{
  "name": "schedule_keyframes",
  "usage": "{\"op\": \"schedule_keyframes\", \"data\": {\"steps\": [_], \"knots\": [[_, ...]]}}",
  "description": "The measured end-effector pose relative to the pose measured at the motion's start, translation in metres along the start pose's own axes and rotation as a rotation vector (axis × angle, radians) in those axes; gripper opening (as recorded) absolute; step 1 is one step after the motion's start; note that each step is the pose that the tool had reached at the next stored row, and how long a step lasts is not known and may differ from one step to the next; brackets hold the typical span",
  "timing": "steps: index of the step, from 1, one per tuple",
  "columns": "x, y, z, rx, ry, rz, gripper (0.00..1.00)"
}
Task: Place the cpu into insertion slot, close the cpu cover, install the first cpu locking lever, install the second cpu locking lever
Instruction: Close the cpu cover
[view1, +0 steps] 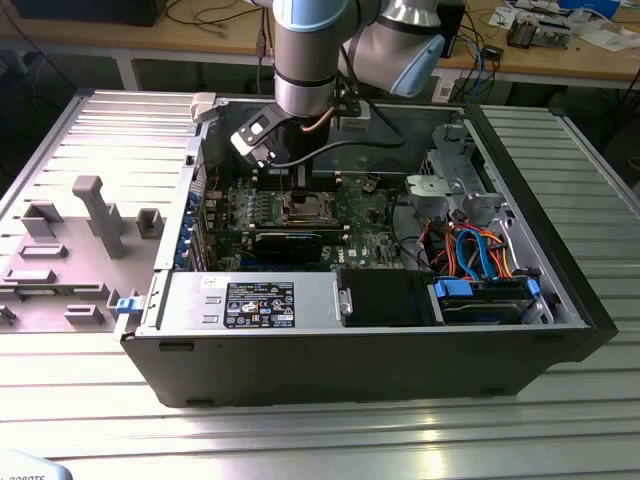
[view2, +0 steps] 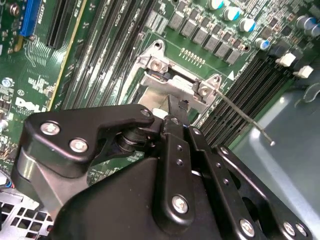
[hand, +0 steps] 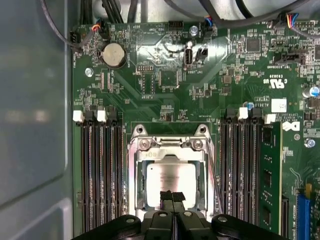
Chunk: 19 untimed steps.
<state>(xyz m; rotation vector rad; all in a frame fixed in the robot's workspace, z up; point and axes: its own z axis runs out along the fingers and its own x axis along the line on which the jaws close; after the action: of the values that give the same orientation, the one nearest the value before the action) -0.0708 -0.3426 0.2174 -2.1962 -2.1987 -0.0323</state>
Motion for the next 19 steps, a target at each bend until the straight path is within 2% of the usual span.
{"op": "schedule_keyframes", "data": {"steps": [5,10,12,13,15,17,19], "knots": [[-0.0001,-0.0074,0.0019,0.0012,-0.0003,-0.025,0.11],[-0.0003,-0.0082,0.0074,0.0044,-0.0001,-0.041,0.11],[-0.0007,-0.0083,0.0127,0.0104,-0.001,-0.043,0.11],[-0.0007,-0.0084,0.0134,0.0115,-0.001,-0.043,0.11],[-0.0002,-0.0081,0.0117,0.0096,0.0018,-0.044,0.11],[-0.0002,-0.0083,0.0066,0.0108,0.0002,-0.044,0.11],[-0.0002,-0.0083,0.0054,0.0107,0.0001,-0.043,0.11]]}}
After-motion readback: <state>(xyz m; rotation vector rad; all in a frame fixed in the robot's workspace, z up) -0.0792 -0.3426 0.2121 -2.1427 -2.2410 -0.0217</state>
